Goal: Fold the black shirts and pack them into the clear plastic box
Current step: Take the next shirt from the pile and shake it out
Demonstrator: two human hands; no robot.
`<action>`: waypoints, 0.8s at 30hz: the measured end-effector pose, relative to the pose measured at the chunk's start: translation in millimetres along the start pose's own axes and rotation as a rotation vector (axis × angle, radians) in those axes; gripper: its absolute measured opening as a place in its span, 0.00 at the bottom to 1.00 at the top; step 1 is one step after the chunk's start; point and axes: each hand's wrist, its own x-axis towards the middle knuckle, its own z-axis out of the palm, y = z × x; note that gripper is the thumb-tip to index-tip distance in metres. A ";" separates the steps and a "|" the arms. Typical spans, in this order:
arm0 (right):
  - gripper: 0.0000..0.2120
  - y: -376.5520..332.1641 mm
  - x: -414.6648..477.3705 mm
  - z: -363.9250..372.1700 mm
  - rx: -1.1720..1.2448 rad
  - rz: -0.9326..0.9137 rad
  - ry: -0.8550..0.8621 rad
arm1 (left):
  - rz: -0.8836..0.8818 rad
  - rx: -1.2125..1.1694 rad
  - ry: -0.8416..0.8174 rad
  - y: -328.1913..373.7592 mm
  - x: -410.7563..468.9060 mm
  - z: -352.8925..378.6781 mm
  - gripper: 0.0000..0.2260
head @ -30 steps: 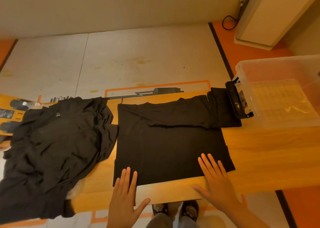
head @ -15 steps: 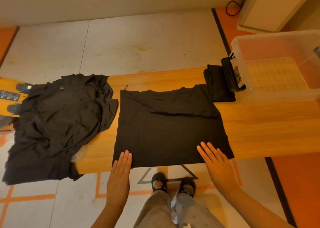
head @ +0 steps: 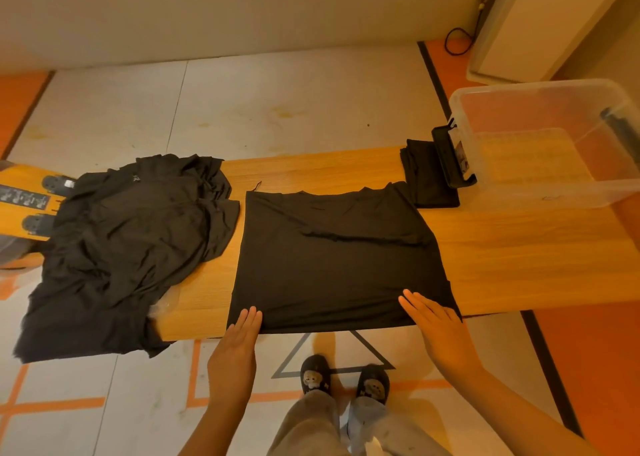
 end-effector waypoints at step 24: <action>0.05 -11.4 84.5 -319.8 0.687 -0.029 0.180 | 0.242 -0.396 0.533 -6.0 105.7 -303.6 0.13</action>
